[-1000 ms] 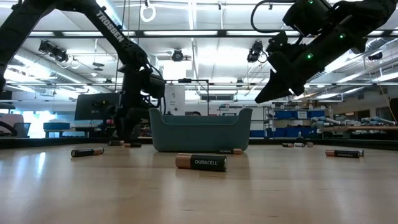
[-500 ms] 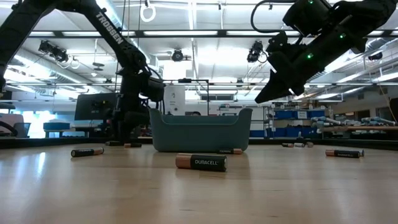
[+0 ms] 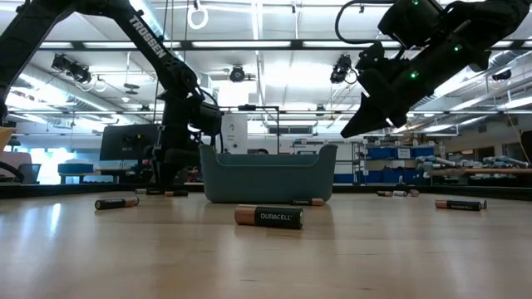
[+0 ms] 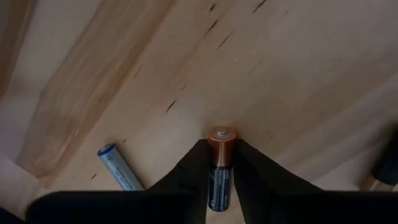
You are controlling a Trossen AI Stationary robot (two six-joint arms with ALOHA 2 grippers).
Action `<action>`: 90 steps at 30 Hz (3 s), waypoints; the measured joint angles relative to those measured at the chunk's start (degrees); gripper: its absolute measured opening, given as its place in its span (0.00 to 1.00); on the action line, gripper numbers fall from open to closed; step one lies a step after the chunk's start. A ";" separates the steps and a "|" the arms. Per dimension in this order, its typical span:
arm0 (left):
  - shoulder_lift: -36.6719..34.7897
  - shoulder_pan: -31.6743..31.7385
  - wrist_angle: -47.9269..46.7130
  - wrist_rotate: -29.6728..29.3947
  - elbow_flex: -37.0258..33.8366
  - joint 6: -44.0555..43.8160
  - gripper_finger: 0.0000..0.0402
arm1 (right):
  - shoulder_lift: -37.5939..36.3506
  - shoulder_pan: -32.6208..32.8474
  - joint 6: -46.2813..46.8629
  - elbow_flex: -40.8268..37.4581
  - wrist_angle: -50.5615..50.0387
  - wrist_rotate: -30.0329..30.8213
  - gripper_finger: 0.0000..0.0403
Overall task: Sort batteries
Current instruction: Put the large black battery into the orange bin
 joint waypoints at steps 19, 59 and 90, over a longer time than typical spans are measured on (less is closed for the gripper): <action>0.11 -0.90 -1.29 -2.45 3.44 5.22 0.11 | 0.00 0.02 -0.32 0.00 0.00 0.00 0.06; -33.83 -26.75 84.67 29.26 -21.20 -3.24 0.11 | 4.22 5.40 -10.94 6.57 30.47 -8.15 0.30; -33.79 -34.42 84.69 27.02 -21.27 -0.40 0.11 | 8.98 8.21 -15.32 18.01 28.34 -10.83 0.43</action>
